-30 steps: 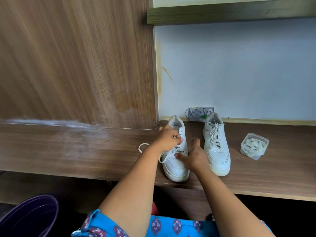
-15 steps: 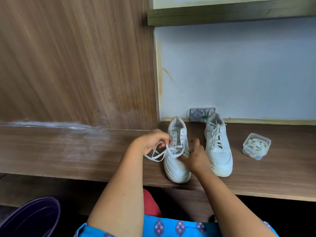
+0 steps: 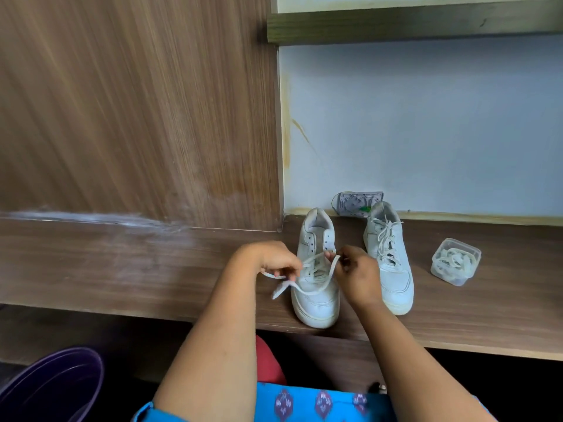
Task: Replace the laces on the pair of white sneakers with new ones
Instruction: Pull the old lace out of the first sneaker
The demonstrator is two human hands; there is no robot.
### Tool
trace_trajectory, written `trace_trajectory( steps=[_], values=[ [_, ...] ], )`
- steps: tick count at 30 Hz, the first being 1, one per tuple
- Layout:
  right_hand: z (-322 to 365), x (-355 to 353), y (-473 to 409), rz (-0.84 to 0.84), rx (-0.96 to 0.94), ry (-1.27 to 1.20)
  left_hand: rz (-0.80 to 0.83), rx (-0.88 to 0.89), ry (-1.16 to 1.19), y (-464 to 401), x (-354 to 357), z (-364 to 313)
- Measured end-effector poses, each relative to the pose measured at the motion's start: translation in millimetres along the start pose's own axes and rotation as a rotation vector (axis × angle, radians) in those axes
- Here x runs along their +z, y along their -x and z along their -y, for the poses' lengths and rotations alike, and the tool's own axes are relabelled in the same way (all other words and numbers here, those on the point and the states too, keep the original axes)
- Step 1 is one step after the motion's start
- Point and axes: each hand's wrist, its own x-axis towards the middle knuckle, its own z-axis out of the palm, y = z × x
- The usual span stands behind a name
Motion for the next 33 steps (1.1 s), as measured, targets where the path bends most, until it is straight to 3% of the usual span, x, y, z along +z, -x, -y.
trace_trajectory(
  steps=[3,7,8,11,12,13,15,17,19,21,23,24,26,27,29,30,33],
  values=[
    [0,-3,-3,0.059,-0.030,0.101,-0.240,0.107,-0.050,-21,15,-5],
    [22,-28,-11,0.080,-0.068,0.050,-0.307,0.163,-0.084,-32,21,-7],
    [27,-41,-15,0.193,-0.046,0.080,-0.304,0.154,-0.098,-34,22,-6],
    [35,-73,-20,0.873,0.121,0.648,-0.230,0.069,-0.166,-36,25,-3],
    [32,-76,-17,0.923,0.177,0.695,-0.196,0.050,-0.190,-35,24,-2],
    [27,-73,-14,0.856,0.196,0.631,-0.162,0.044,-0.201,-36,23,-1],
    [21,-57,-13,0.528,0.155,0.429,-0.126,0.071,-0.200,-35,21,-1],
    [20,-36,-13,0.314,0.054,0.269,-0.189,0.117,-0.153,-31,20,-7],
    [22,-18,-10,0.296,-0.006,0.195,-0.223,0.195,-0.012,-23,15,-12],
    [21,-5,-4,0.404,-0.027,0.194,0.014,0.266,0.054,-5,9,-19],
    [20,-4,-3,0.433,-0.043,0.160,0.300,0.218,0.038,10,3,-22],
    [18,-8,-6,0.416,-0.037,0.158,0.337,0.171,0.010,13,2,-21],
    [16,-25,-15,0.479,-0.055,0.355,0.269,0.062,-0.090,9,1,-17],
    [17,-37,-19,0.595,-0.014,0.532,0.250,-0.002,-0.132,6,2,-14],
    [18,-61,-19,0.823,0.194,0.946,0.246,-0.105,-0.119,-1,6,-11],
    [18,-69,-18,0.856,0.261,1.041,0.189,-0.125,-0.086,-6,10,-10],
    [33,-68,-18,0.631,0.137,0.825,-0.233,-0.071,-0.010,-23,21,-16]
  ],
)
